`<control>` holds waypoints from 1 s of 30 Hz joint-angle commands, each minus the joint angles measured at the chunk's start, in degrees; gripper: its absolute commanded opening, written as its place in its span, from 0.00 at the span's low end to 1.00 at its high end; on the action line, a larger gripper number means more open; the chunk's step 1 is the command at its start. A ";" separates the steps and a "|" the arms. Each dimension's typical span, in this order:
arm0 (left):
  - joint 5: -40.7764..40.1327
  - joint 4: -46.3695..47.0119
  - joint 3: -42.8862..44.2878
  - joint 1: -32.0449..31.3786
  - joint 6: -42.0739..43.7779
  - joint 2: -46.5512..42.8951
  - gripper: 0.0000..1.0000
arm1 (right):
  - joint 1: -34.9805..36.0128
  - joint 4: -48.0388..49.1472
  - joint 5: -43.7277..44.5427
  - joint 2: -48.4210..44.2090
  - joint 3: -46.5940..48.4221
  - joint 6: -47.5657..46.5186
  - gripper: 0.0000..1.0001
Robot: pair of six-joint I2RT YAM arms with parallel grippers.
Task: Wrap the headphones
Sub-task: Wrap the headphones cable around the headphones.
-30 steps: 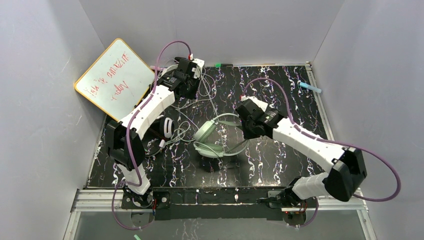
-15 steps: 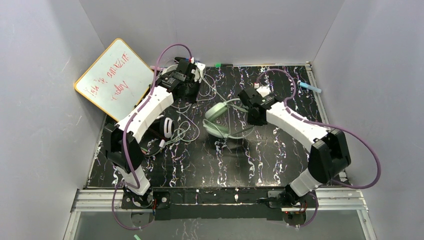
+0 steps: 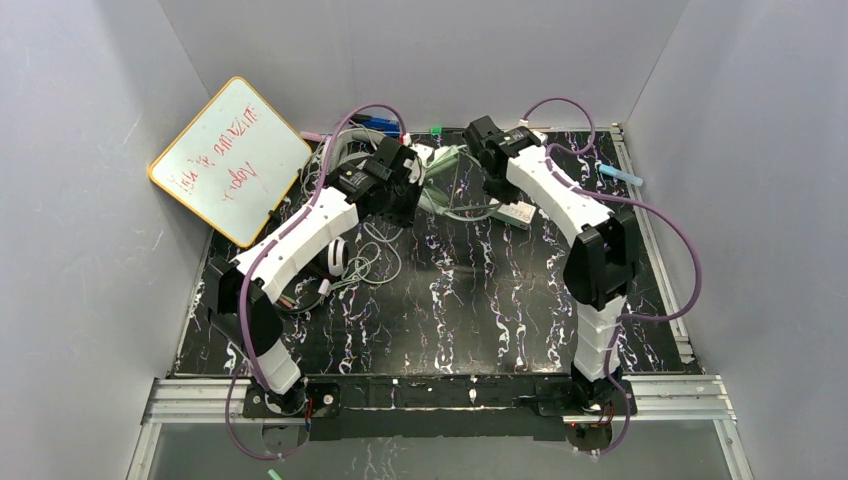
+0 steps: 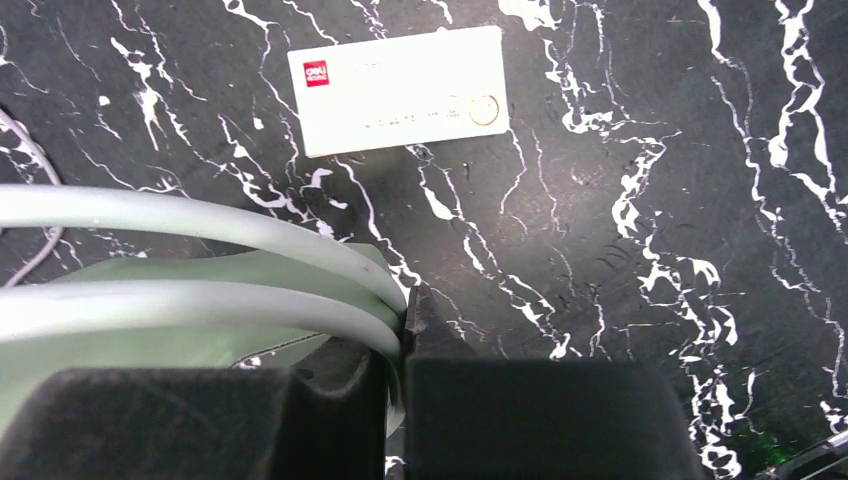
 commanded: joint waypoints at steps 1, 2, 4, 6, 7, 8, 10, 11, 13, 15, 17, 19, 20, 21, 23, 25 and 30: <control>1.61 -0.44 -2.90 -1.73 -1.23 -6.67 0.00 | -3.87 -4.87 -0.73 2.56 7.27 8.45 0.01; 1.84 -0.23 -3.91 -2.01 -1.35 -6.67 0.00 | -4.28 -3.57 -2.12 2.15 7.63 8.50 0.01; 2.17 -0.16 -5.74 -2.54 -1.56 -6.39 0.00 | -5.07 -0.49 -4.21 0.87 7.63 8.27 0.01; 2.18 -0.67 -6.97 -2.84 -1.81 -5.87 0.00 | -5.77 1.70 -5.44 -0.24 8.02 8.40 0.01; 1.82 -1.24 -7.25 -3.05 -1.90 -5.57 0.00 | -6.14 2.06 -5.90 -0.62 8.63 8.82 0.01; 1.54 -1.82 -7.37 -3.31 -1.92 -5.20 0.00 | -6.56 2.30 -6.31 -0.97 9.17 9.38 0.01; 0.91 -2.70 -7.53 -4.30 -1.88 -4.54 0.00 | -7.41 3.40 -7.79 -1.54 10.06 9.63 0.01; 0.64 -2.83 -7.65 -5.00 -1.88 -4.32 0.00 | -7.88 3.71 -8.48 -1.71 10.45 10.32 0.01; 0.31 -3.13 -8.08 -6.43 -1.58 -3.90 0.00 | -9.07 5.51 -11.10 -2.09 10.85 9.93 0.01; 0.29 -3.33 -8.73 -7.61 -1.58 -3.41 0.00 | -10.01 6.45 -14.57 -1.97 11.85 9.63 0.01; 0.41 -3.58 -9.64 -8.27 -1.56 -3.38 0.00 | -10.90 6.86 -16.38 -1.54 13.14 8.99 0.01; 0.76 -3.70 -10.68 -8.68 -2.07 -4.08 0.00 | -11.71 6.69 -16.43 -1.01 14.30 8.38 0.01; 1.02 -3.58 -11.24 -8.94 -2.39 -4.64 0.00 | -12.18 6.57 -16.61 -0.87 14.64 8.14 0.01; 1.28 -3.43 -11.89 -9.20 -2.51 -5.37 0.00 | -12.79 6.77 -17.08 -0.77 14.66 7.71 0.01; 1.35 -3.19 -13.16 -9.99 -2.61 -6.81 0.00 | -14.01 7.26 -18.11 -0.76 14.58 7.41 0.01; 2.18 -2.65 -14.51 -10.73 -2.57 -7.98 0.00 | -15.09 7.90 -19.64 -0.84 14.52 6.97 0.01; 6.84 2.40 -22.82 -10.90 -2.81 -11.02 0.00 | -17.36 10.68 -26.69 -2.22 13.90 5.26 0.01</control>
